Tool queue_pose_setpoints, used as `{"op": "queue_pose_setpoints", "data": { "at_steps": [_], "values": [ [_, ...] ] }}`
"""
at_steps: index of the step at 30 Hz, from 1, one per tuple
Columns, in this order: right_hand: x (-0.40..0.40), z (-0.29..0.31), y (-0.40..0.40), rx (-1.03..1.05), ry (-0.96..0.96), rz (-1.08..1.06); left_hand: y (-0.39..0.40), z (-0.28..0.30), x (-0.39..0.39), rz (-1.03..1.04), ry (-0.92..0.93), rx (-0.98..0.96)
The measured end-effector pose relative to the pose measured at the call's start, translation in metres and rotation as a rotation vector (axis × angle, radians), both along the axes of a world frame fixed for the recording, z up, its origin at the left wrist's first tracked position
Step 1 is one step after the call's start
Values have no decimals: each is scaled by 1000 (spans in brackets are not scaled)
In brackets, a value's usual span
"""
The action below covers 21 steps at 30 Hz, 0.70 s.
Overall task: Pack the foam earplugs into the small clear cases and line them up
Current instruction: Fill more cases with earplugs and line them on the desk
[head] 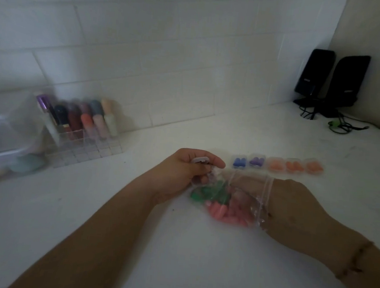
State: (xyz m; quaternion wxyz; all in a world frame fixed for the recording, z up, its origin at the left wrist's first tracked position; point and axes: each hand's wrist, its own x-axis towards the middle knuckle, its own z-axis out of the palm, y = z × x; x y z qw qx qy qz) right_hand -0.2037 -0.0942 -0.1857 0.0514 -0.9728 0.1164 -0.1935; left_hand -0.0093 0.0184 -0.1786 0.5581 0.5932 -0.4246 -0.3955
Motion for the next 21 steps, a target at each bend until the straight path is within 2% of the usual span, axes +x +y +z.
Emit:
{"op": "queue_pose_setpoints", "data": {
  "at_steps": [2,3,9,12,15,17,19,21],
  "values": [
    [2,-8,-7,118,110,-85,-1,0,1,14,-3,-3],
    [2,-5,-4,164,102,-93,-1,-1,1,24,-18,-6],
    [-2,14,3,429,-219,-11,-1,0,5,145,-61,-74],
    [-7,23,0,495,-254,-5,0,0,10,215,-123,-139],
    [-20,39,-9,495,-137,-5,-2,1,10,420,-300,-170],
    [-32,50,-18,460,-28,-42,-3,2,6,493,-372,-269],
    [-46,64,-25,409,50,-116,-3,5,0,435,-344,-402],
    [-56,74,-29,419,-11,-169,-3,6,-7,331,-345,-563]
  ]
}}
